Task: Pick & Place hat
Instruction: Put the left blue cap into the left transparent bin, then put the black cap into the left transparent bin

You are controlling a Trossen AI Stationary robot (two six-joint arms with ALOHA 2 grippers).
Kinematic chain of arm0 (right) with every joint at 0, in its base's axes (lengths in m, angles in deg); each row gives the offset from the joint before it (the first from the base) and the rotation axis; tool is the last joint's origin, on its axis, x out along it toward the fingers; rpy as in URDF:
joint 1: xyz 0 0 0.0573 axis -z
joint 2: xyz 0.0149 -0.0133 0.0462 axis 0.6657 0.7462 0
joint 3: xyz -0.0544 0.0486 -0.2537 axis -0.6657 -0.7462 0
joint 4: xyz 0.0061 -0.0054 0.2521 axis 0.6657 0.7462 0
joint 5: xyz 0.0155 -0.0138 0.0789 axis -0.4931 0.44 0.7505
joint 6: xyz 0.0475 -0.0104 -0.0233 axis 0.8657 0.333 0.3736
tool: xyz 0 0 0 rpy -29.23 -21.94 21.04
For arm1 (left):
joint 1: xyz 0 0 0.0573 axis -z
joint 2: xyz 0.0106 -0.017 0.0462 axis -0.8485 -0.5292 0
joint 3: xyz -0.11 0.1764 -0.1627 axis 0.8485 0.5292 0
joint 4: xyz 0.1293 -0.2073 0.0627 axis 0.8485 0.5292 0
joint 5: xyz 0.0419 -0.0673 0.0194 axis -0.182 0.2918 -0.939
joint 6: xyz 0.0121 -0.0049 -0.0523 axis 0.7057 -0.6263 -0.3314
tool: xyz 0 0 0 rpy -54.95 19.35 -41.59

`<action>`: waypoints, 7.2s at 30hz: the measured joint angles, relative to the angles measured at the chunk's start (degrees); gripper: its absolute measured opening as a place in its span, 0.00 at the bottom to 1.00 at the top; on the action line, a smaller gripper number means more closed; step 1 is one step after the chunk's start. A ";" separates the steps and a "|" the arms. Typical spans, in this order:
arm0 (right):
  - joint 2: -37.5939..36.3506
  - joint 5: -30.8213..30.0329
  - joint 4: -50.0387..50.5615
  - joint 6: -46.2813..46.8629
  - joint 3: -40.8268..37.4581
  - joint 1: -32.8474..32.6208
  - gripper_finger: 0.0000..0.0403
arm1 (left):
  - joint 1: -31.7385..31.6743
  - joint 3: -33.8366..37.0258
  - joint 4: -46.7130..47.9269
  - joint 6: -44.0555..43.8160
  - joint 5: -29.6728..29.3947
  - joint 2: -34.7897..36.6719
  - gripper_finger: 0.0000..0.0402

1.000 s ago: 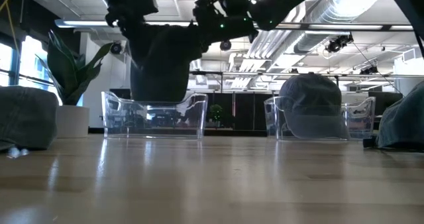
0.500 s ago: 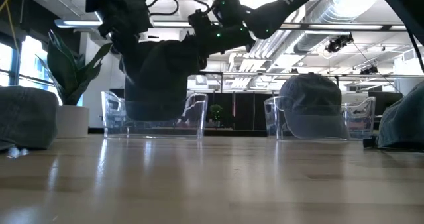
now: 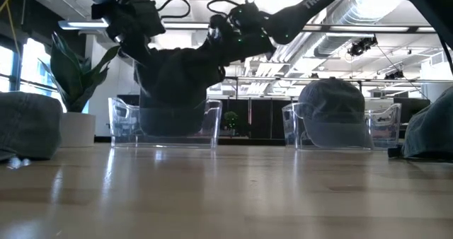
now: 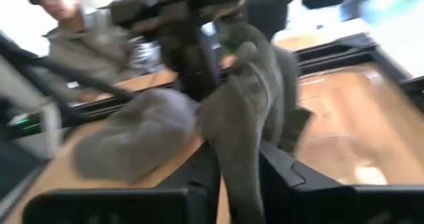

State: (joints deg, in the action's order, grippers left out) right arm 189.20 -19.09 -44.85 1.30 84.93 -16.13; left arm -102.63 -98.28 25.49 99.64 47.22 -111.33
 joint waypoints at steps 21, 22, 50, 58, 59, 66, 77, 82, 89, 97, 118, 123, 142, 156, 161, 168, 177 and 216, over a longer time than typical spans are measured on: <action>-0.09 6.90 20.60 -17.62 8.90 1.94 0.31 | -10.90 0.00 1.00 -0.74 16.07 0.00 0.03; -0.09 7.16 21.08 -18.28 9.05 1.83 0.25 | -10.90 0.00 0.27 -2.27 16.54 0.00 0.03; -0.09 15.42 18.79 -22.23 9.09 1.63 0.01 | 2.38 -0.51 -15.97 -8.92 6.29 -4.90 0.74; -0.09 17.32 18.42 -22.08 9.09 1.61 0.01 | 2.98 -9.24 -8.79 -7.82 5.20 -4.55 0.74; -0.09 17.34 18.22 -22.08 9.09 1.61 0.01 | 2.98 -9.81 -9.31 -7.10 4.98 -4.52 0.74; -0.09 19.98 17.55 -22.05 9.09 1.61 0.01 | 3.06 -9.91 -6.98 -0.59 5.94 -9.50 0.74; -0.09 21.29 17.65 -20.34 9.09 2.09 0.02 | 2.98 -10.85 8.04 2.15 22.30 -11.41 0.67; -0.09 26.33 17.61 -16.30 9.09 2.95 0.02 | 2.98 -11.37 9.95 3.91 26.34 -8.97 0.50; -0.09 26.39 17.56 -11.42 9.09 2.38 0.04 | 2.96 -11.45 10.50 5.75 21.49 -8.52 0.24; -0.09 24.03 17.58 -10.81 9.09 0.72 0.33 | 2.96 -11.45 13.36 5.72 16.87 -8.52 0.01; -0.11 19.60 25.34 -20.72 9.09 0.38 0.08 | 2.96 -11.39 18.84 5.23 13.88 -8.52 0.05; 0.12 14.09 21.66 -21.35 9.09 1.38 0.04 | 2.94 -11.39 19.14 2.10 9.84 -8.52 0.05; 2.97 1.14 14.71 -19.37 9.09 2.27 0.01 | -7.94 -11.39 17.81 -0.56 1.16 -8.83 0.05; 2.77 -9.58 13.47 -16.55 9.09 3.85 0.09 | -8.67 -11.39 11.16 -0.41 -3.56 -8.83 0.05; 1.42 -9.43 13.55 -15.33 9.09 4.59 0.20 | -8.71 -11.37 9.97 -0.51 -4.15 -9.09 0.05; 0.35 -8.97 16.26 -10.51 9.07 4.78 0.32 | -8.67 -11.30 7.32 -0.51 -5.39 -9.89 0.05; -0.60 -7.77 19.93 -8.05 9.07 3.95 0.34 | -8.67 -9.62 1.03 -0.05 -8.05 -11.63 0.19; -32.71 -16.02 44.08 19.06 -16.75 -13.62 0.33 | 16.45 -26.38 3.19 -18.91 10.06 -10.03 0.38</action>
State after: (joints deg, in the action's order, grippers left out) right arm 156.49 -35.12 -0.77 20.35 68.18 -29.75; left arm -86.19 -124.66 28.68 80.73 57.28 -121.36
